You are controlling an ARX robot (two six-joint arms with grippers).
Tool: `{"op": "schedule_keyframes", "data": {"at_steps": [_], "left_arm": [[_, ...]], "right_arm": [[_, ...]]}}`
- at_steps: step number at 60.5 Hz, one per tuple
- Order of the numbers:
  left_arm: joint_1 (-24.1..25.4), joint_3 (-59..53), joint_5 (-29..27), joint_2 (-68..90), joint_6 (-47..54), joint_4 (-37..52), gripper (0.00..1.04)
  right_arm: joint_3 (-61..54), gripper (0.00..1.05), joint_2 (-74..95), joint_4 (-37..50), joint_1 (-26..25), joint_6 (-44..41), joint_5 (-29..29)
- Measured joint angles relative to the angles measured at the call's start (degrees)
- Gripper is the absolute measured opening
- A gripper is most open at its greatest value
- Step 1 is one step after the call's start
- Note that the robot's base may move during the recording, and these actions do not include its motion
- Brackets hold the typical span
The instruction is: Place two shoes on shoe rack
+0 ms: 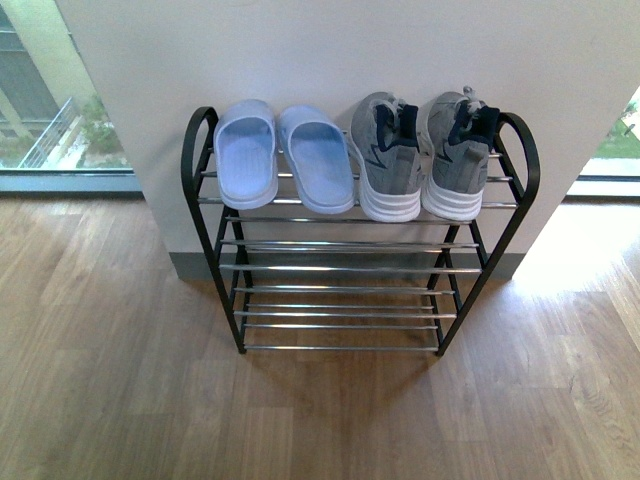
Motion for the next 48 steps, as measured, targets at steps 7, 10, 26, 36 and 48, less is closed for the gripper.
{"op": "schedule_keyframes", "data": {"at_steps": [7,10,26,36,48], "left_arm": [[0.0,0.0,0.0,0.0,0.02,0.0,0.95],[0.0,0.0,0.0,0.0,0.0,0.0,0.95],[0.0,0.0,0.0,0.0,0.02,0.0,0.95],[0.0,0.0,0.0,0.0,0.0,0.0,0.95],[0.0,0.0,0.0,0.0,0.0,0.0,0.95]], "right_arm": [[0.0,0.95,0.0,0.0,0.0,0.0,0.02],[0.0,0.95,-0.02,0.0,0.0,0.0,0.02],[0.0,0.95,0.0,0.0,0.0,0.0,0.02],[0.0,0.95,-0.04,0.0,0.0,0.0,0.02],[0.0,0.95,0.0,0.0,0.0,0.0,0.02]]}}
